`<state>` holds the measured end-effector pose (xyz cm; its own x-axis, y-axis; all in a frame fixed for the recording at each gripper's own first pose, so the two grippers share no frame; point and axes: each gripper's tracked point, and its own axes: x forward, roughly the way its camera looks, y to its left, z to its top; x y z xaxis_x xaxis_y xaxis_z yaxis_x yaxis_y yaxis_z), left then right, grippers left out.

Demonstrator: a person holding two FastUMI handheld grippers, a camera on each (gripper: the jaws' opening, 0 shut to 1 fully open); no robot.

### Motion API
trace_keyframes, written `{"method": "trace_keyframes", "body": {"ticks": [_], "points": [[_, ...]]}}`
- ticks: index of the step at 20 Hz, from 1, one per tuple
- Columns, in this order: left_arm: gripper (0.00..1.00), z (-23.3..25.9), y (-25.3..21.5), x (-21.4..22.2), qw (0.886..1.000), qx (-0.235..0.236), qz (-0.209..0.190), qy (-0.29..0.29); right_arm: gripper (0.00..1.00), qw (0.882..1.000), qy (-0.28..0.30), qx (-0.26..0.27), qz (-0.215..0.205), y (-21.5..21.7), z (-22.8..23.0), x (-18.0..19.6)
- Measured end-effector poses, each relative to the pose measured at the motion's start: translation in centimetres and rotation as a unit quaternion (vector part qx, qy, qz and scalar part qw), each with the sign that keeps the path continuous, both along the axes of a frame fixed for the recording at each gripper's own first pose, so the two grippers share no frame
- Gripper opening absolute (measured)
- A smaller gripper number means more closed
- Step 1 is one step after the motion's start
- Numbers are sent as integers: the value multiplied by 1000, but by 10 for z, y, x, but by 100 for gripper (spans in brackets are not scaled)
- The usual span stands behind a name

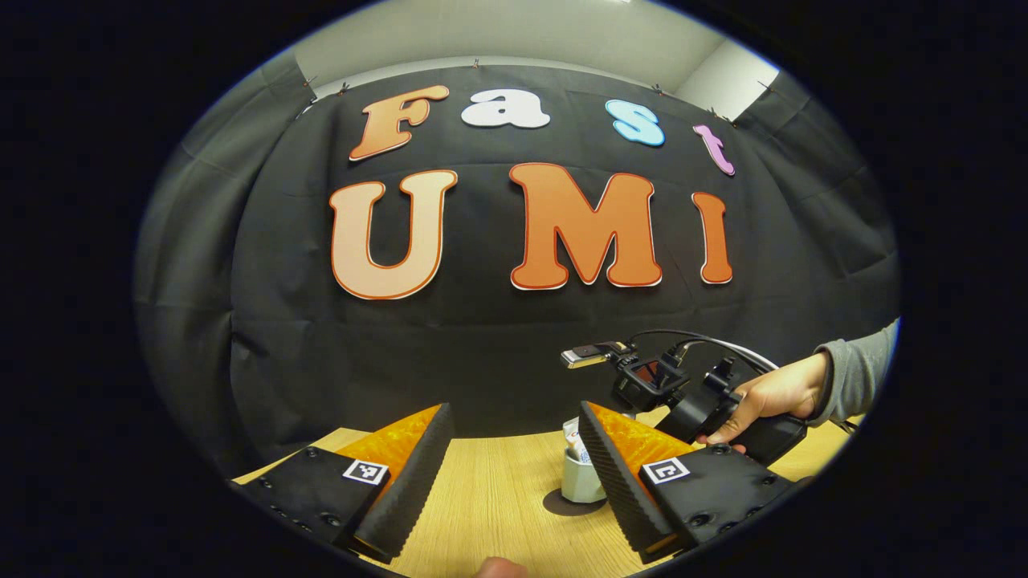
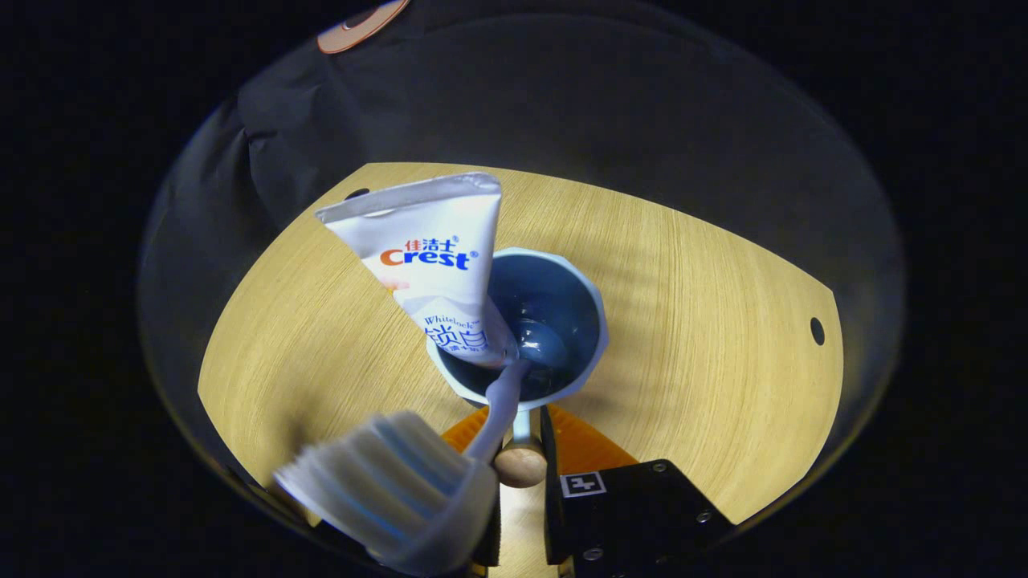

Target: Put the toothbrush and toothpaste on the desktop into the cup, then pick up the cup and place it on the coaster on the desktop.

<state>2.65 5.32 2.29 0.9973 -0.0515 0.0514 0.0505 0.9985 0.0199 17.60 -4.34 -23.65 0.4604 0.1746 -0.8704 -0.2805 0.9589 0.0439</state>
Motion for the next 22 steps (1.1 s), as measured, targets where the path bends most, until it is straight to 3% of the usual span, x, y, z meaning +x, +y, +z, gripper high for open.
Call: {"method": "trace_keyframes", "body": {"ticks": [7,11,12,13,14,15,16,19,22], "points": [[100,-4,1,1,1000,-1,0,6,27,1000,22,3,6,0,-4,-4],[100,-8,0,4,1000,-4,-3,12,32,1000,-11,-2,1,-8,17,-1],[99,-9,-1,4,1000,-5,-4,13,35,1000,-13,-2,2,-11,20,-2],[99,-9,-3,5,1000,-6,-6,14,48,1000,-17,-1,1,-14,23,-2],[99,-10,-4,5,1000,-8,-7,14,46,1000,-23,3,-2,-17,24,-2],[99,-11,-5,6,1000,-10,-9,16,53,1000,-26,9,-6,-19,27,-4],[99,-12,-6,6,1000,-11,-10,17,52,999,-32,15,-8,-22,30,-6],[99,-16,-10,9,1000,-14,-15,24,64,998,-51,28,-8,-31,38,-13],[99,-17,-15,10,999,-19,-18,25,68,996,-79,36,-7,-36,47,-18]]}}
